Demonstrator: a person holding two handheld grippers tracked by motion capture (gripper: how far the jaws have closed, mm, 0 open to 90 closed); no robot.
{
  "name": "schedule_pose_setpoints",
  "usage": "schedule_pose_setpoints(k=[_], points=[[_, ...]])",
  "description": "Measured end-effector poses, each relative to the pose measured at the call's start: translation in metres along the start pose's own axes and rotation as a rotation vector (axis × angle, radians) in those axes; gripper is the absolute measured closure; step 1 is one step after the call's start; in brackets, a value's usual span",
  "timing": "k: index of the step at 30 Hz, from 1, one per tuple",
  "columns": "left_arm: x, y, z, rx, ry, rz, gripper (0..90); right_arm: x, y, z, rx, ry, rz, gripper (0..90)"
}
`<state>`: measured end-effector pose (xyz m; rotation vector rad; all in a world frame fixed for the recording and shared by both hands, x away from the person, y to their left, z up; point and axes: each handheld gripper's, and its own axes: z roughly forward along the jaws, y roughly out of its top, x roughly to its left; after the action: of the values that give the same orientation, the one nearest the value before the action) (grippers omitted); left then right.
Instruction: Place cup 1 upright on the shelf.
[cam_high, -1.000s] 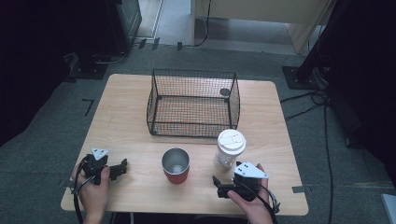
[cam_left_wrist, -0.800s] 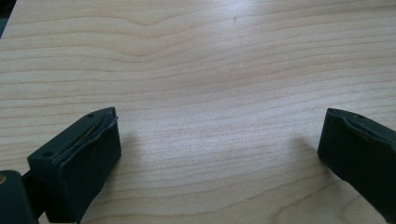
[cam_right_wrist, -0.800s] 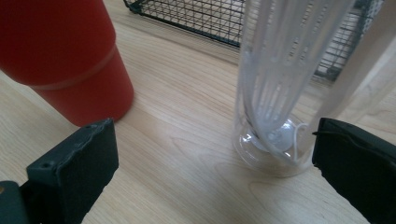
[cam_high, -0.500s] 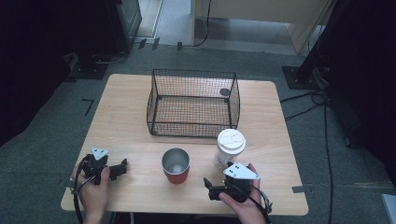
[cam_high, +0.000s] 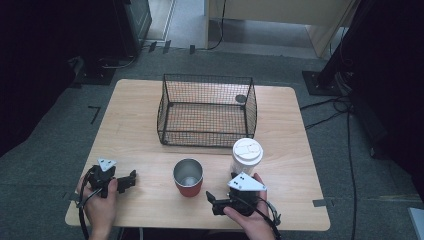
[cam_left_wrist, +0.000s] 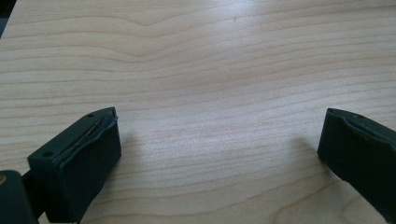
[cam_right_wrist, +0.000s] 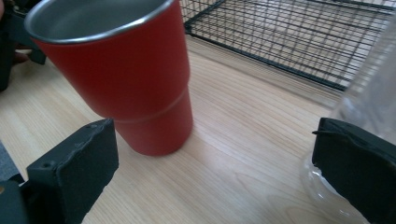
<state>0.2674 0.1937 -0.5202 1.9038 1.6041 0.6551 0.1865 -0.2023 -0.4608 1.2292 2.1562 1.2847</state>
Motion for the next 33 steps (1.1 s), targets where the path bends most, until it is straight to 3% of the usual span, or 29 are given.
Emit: schedule_pose_setpoints(k=[21, 33], points=[[0.000, 0.000, 0.000, 0.001, 0.000, 0.001, 0.0, 0.027, 0.018, 0.018, -0.014, 0.053, -0.043, 0.2], [0.000, 0.000, 0.000, 0.000, 0.000, 0.002, 0.0, 0.036, 0.024, 0.031, -0.008, 0.053, -0.053, 0.2]])
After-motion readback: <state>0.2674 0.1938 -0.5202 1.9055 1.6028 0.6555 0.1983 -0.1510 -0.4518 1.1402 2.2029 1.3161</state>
